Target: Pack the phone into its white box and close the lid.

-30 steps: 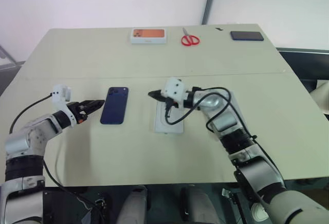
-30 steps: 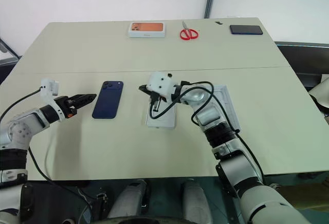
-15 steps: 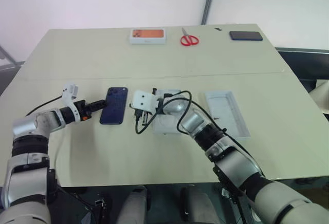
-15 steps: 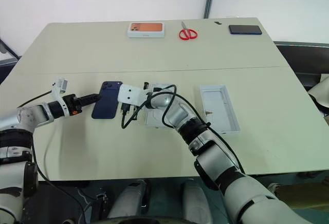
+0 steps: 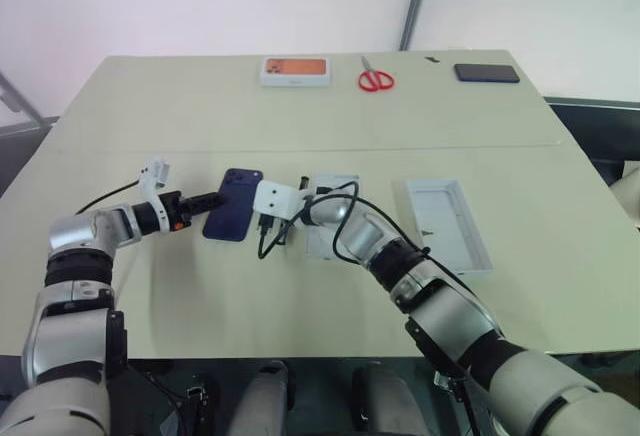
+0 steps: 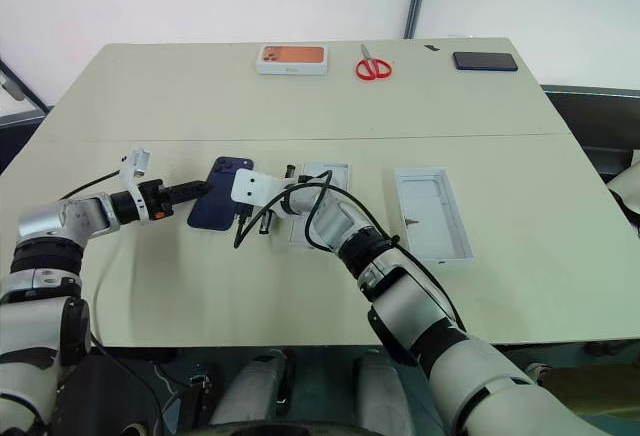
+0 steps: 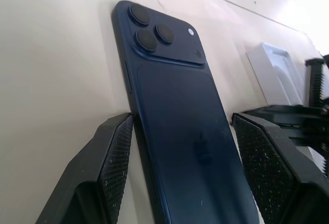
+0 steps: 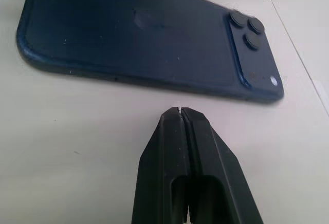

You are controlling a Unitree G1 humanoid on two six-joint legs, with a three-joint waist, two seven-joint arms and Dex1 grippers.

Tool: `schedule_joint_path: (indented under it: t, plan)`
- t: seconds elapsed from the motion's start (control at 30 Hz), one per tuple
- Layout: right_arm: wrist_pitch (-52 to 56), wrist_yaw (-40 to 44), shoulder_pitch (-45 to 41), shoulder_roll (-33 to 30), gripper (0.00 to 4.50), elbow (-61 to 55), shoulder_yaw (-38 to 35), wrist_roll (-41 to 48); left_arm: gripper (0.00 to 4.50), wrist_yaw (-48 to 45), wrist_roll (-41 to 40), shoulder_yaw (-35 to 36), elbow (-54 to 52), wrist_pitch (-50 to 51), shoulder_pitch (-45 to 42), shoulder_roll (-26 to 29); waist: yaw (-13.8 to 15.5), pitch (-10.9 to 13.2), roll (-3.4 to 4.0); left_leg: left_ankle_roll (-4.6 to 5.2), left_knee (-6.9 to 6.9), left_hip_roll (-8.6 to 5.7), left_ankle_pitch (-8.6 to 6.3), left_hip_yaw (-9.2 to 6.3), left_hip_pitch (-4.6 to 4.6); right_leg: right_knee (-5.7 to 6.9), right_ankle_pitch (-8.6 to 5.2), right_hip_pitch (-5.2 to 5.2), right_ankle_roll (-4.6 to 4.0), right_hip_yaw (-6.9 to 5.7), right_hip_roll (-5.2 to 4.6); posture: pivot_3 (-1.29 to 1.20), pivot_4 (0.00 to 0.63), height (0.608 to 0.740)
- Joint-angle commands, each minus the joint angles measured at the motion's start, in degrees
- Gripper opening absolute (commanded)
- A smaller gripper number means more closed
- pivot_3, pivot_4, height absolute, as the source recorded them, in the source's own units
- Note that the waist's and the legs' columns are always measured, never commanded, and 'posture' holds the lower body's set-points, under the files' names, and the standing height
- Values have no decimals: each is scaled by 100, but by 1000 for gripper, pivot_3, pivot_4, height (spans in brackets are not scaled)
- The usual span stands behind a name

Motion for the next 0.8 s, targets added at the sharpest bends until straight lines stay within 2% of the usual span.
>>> schedule_joint_path:
  t: [0.03, 0.23, 0.47, 0.8]
  plan:
    - [2, 35, -168, -2, 58, -31, -8, -83, 3252, -223, 44, -446, -134, 591, 327, -221, -2, 0, 0, 0, 0, 0, 0, 0, 0, 0, 0, -1, 0, 0, 0, 0, 150, 740]
    - [59, 666, 142, -386, 58, -534, 175, -188, 3252, -275, -300, -325, -907, 1260, 560, -293, 8, -3, 2, 0, 0, 0, 0, -1, 2, -2, 0, 3, 1, 0, -1, 0, 150, 740]
    - [-38, 764, 322, -653, 58, -755, 154, -270, 3252, 46, -170, 41, -128, 1112, 160, -169, 18, -4, 0, 0, 2, -2, 0, 0, 5, -1, -2, 9, 3, -6, -1, 0, 150, 740]
    - [-39, 700, 255, -499, 58, -691, 109, -249, 3252, -147, 115, -461, 58, 1034, 30, -357, 10, -9, 5, 0, 0, -2, 0, 0, 16, 1, -2, 18, 3, -6, -1, 0, 150, 740]
